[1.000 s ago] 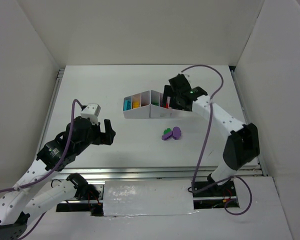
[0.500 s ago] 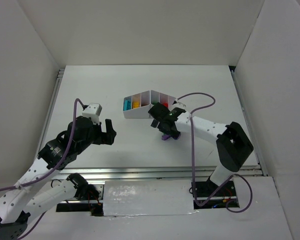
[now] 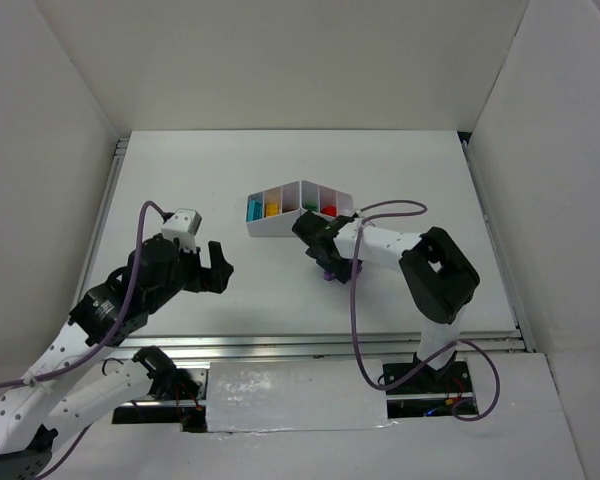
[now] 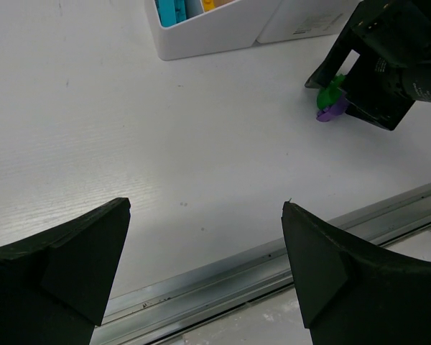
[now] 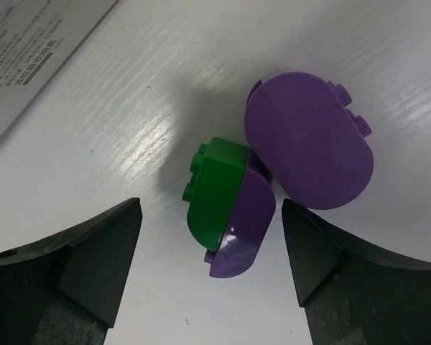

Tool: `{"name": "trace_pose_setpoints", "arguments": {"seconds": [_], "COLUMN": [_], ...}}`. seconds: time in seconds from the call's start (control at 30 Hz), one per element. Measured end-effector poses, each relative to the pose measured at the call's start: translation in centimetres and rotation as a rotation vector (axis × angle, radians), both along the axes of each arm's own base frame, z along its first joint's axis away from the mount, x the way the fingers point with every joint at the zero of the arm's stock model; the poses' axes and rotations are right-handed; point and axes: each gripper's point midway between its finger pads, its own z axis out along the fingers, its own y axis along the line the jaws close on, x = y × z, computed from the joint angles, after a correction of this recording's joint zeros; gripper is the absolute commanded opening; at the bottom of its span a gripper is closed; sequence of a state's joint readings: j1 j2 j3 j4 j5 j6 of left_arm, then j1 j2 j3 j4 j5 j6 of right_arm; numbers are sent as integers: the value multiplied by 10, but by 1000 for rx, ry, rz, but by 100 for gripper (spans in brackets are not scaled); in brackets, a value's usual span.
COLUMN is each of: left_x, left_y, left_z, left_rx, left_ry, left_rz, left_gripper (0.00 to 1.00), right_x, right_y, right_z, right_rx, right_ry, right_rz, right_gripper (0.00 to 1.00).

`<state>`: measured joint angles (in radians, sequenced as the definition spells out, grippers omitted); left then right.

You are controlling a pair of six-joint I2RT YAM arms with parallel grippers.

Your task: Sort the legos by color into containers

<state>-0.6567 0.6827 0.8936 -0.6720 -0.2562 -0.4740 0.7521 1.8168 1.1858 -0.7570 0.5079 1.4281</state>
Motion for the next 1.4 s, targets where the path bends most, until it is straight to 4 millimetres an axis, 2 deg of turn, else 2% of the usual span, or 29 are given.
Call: {"name": "trace_pose_setpoints", "arguments": {"seconds": [0.07,0.1,0.23,0.33,0.4,0.43,0.6,0.7,0.77,0.87,0.93,1.0,1.07,1.13,1.3,1.4], "left_x": [-1,-2,-2,-2,-3,-3,-3,-3,-5,-9,-12,-15,-18,-22,-30,-34], "left_y": [0,0,0,0,0,0,0,0,-2,-7,-13,-17,-21,-25,-51,-68], "left_z": [2,3,3,4,4,4,3,3,4,6,7,5,5,7,23,24], "left_rx": [-5,-8,-9,-11,-10,-10,-9,-12,-21,-62,-111,-155,-214,-269,-449,-521], "left_ry": [-6,-10,-12,-13,-13,-13,-12,-13,-13,0,19,42,72,95,135,179], "left_rz": [-3,-4,-4,-7,-8,-8,-8,-9,-17,-35,-36,-30,-10,-7,-67,-117], "left_gripper": [99,99,100,100,100,100,100,99,100,100,99,99,100,100,100,98], "right_x": [1,2,1,2,2,1,-9,-29,-47,-66,-84,-100,-116,-127,-134,-147], "right_y": [0,1,0,0,0,1,13,37,63,96,117,131,137,136,142,150], "right_z": [-1,-2,-8,-8,-8,-8,-7,-2,8,33,62,89,112,127,156,172], "right_rx": [6,10,20,21,23,25,11,-22,-31,-24,6,55,111,143,164,194], "right_ry": [-3,-6,-8,-16,-23,-26,-33,-42,-58,-123,-204,-294,-387,-451,-575,-636], "right_rz": [-9,-14,-23,-26,-25,-20,43,182,324,518,671,799,941,1041,1194,1277], "right_gripper": [73,60,46,31,4,0,0,0,0,0,0,0,0,0,0,0]}}
